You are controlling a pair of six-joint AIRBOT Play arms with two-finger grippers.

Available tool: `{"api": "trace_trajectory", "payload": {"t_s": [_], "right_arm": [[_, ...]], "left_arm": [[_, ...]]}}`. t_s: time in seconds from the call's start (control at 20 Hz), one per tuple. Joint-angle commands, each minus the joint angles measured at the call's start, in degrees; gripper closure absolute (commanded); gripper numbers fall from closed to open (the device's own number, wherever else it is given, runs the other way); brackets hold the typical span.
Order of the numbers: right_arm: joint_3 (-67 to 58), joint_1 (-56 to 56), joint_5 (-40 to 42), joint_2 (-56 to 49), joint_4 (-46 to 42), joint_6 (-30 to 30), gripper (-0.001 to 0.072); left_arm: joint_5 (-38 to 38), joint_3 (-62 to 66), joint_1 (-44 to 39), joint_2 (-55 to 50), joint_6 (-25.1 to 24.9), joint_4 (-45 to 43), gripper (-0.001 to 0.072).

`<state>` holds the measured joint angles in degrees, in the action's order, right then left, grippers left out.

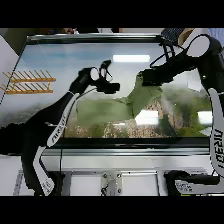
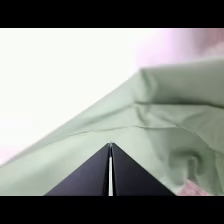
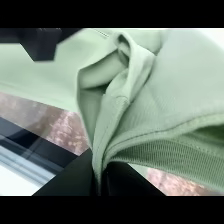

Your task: Fold the clothes and pants, and hang the long-sleeved shirts on hangers.

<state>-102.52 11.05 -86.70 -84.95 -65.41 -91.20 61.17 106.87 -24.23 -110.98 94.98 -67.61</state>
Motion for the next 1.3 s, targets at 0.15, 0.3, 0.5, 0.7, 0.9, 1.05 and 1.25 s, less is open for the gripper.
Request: {"api": "trace_trajectory", "payload": {"t_s": [0.15, 0.3, 0.5, 0.7, 0.9, 1.05, 1.25], "right_arm": [[-0.1, 9.6, 9.5, -2.3, 2.7, -6.4, 0.0697], [-0.1, 14.1, 13.1, -5.8, 6.4, -6.3, 0.0697], [-0.1, 20.0, 20.7, -12.6, 8.3, -5.4, 0.0696], [-0.1, 23.8, 28.6, -20.0, 12.2, -3.1, 0.0695], [-0.1, 26.7, 39.3, -25.6, 24.1, 5.6, 0.0389], [-0.1, 28.3, 43.3, -27.3, 44.5, 20.7, 0.0086], [0.0, 25.5, 36.7, -24.5, 58.9, 38.1, 0.0269]], "left_arm": [[4.3, 0.0, 12.3, 8.3, -2.3, -3.4, 0.0698], [6.4, 0.0, 17.2, 11.2, -2.3, -3.4, 0.0698], [9.4, 0.0, 21.8, 14.8, -3.6, -3.4, 0.0698], [11.1, 0.0, 23.9, 18.0, -4.7, -3.4, 0.0698], [11.0, 0.0, 24.6, 20.5, -4.8, -3.4, 0.0698], [10.6, 0.0, 24.6, 21.7, -4.8, -3.4, 0.0698], [11.0, 0.0, 24.6, 24.2, -4.8, -3.5, 0.0698]]}}
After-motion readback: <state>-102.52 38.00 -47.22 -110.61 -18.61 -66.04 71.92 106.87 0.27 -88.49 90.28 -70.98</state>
